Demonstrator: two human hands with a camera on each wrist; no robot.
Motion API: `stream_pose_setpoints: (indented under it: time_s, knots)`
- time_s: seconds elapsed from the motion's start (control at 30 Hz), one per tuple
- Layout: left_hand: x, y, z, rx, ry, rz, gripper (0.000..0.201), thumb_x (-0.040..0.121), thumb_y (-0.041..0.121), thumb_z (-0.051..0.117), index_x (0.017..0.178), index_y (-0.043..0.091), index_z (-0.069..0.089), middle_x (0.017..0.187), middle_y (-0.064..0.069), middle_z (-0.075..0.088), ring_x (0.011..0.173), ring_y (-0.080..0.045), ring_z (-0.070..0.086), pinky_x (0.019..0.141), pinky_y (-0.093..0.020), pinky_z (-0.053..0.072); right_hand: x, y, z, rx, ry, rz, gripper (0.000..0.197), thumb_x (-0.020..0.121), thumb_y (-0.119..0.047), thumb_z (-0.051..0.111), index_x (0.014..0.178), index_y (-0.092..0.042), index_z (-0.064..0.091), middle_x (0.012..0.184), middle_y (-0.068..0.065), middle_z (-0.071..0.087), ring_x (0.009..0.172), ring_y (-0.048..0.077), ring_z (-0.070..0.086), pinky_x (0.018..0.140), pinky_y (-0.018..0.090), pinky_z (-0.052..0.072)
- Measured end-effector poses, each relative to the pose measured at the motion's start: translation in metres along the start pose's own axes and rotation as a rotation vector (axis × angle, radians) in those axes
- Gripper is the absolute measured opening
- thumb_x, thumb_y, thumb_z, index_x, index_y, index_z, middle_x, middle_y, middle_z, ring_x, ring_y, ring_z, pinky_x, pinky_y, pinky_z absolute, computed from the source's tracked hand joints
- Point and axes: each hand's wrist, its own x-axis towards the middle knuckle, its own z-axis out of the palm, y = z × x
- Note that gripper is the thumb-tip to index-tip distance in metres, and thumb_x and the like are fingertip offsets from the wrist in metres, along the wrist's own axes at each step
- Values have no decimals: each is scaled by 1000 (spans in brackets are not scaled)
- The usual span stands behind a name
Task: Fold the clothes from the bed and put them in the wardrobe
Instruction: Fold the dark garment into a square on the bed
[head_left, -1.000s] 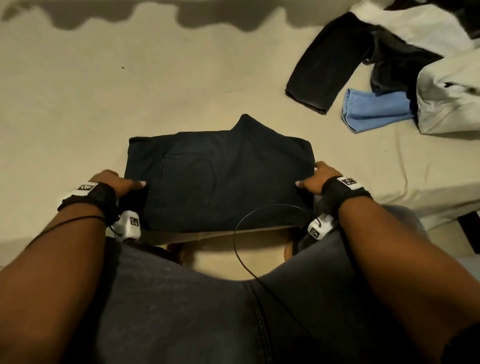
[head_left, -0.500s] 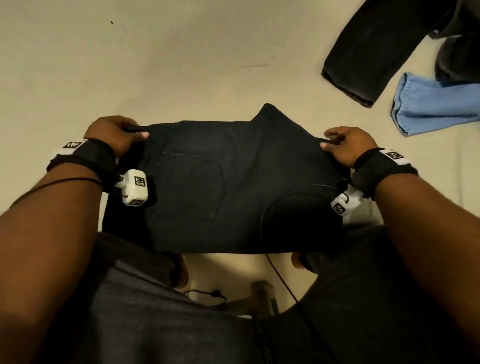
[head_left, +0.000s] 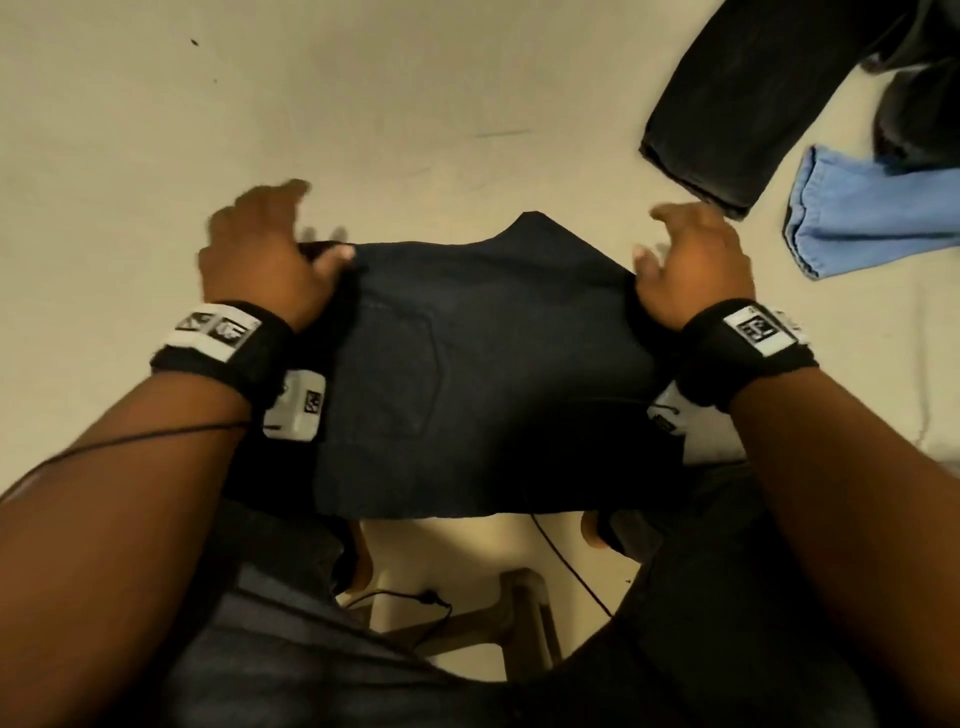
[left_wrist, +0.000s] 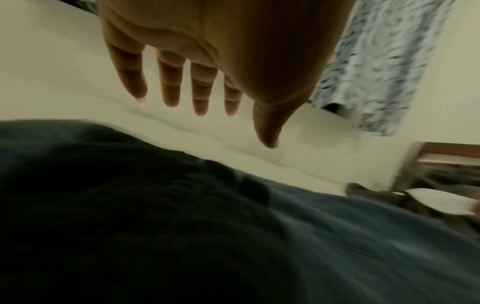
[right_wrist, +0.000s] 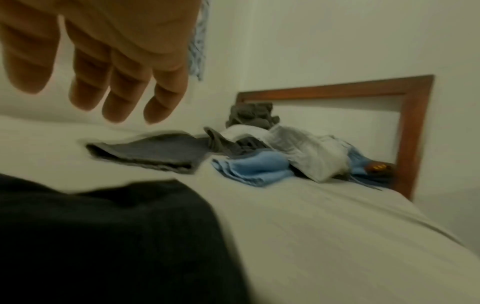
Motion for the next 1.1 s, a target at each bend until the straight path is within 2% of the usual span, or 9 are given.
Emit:
stream_pose_setpoints:
  time_s: [0.13, 0.2, 0.3, 0.47, 0.6, 0.7, 0.8, 0.9, 1.1]
  knots:
    - [-43, 83, 39, 139, -367, 379, 97, 74, 73, 66, 155, 41, 24, 165, -3, 25, 151, -31, 21, 118, -63, 22, -41, -85, 37, -107, -171, -394, 100, 81, -65, 62, 160, -29, 13, 168, 5, 10, 155, 28, 10, 121, 59, 18]
    - [-49, 79, 60, 246, -513, 246, 124, 58, 91, 63, 156, 51, 0, 170, 5, -5, 156, -32, -7, 116, -70, -1, -46, -93, 67, -223, -393, -403, 120, 71, -83, 60, 160, -37, -6, 169, -3, -12, 156, 27, -9, 118, 69, 6]
    - [-30, 43, 56, 181, -513, 16, 149, 32, 106, 54, 157, 50, -5, 170, 3, -12, 156, -30, -12, 121, -62, -7, -26, -62, 67, -212, -507, -166, 140, 47, -105, 48, 155, -45, -18, 166, -10, -24, 153, 27, -22, 115, 72, -7]
    - [-34, 32, 43, 157, -473, 31, 146, 38, 102, 59, 158, 46, -4, 170, 0, -12, 155, -30, -15, 122, -62, -8, -16, -15, 43, -199, -491, 4, 149, 37, -111, 39, 154, -43, -22, 165, -7, -27, 151, 31, -27, 115, 73, -7]
    - [-75, 65, 32, 175, -454, 246, 139, 45, 100, 58, 156, 50, -9, 169, 4, -17, 153, -33, -21, 117, -67, -8, -66, -55, 51, -215, -334, -305, 141, 50, -106, 40, 156, -37, -22, 166, -3, -26, 152, 30, -25, 113, 72, -10]
    - [-126, 78, 45, 235, -581, 372, 136, 51, 95, 61, 156, 48, -12, 168, 7, -20, 153, -31, -21, 117, -68, -6, -122, -76, 80, -195, -446, -434, 133, 60, -98, 48, 157, -37, -19, 167, -5, -23, 153, 28, -22, 115, 72, -7]
    - [-155, 47, 53, 333, -563, 362, 133, 51, 102, 48, 155, 48, -14, 168, 3, -19, 155, -31, -15, 121, -63, -3, -144, -46, 88, -220, -486, -325, 122, 62, -103, 34, 156, -44, -16, 167, -10, -21, 154, 23, -20, 118, 67, -4]
    - [-161, 7, 33, 304, -523, 131, 141, 41, 106, 48, 154, 51, -15, 167, 6, -22, 155, -29, -16, 121, -61, -5, -146, -1, 66, -212, -441, -79, 124, 57, -106, 32, 155, -47, -16, 165, -14, -24, 154, 18, -21, 119, 66, -5]
    - [-184, -25, -3, 191, -586, -299, 151, 35, 97, 69, 153, 53, -16, 165, 9, -29, 152, -35, -22, 118, -71, 4, -169, 47, 40, 68, -492, 471, 142, 52, -97, 61, 156, -41, -19, 167, 4, -22, 153, 40, -15, 123, 60, 2]
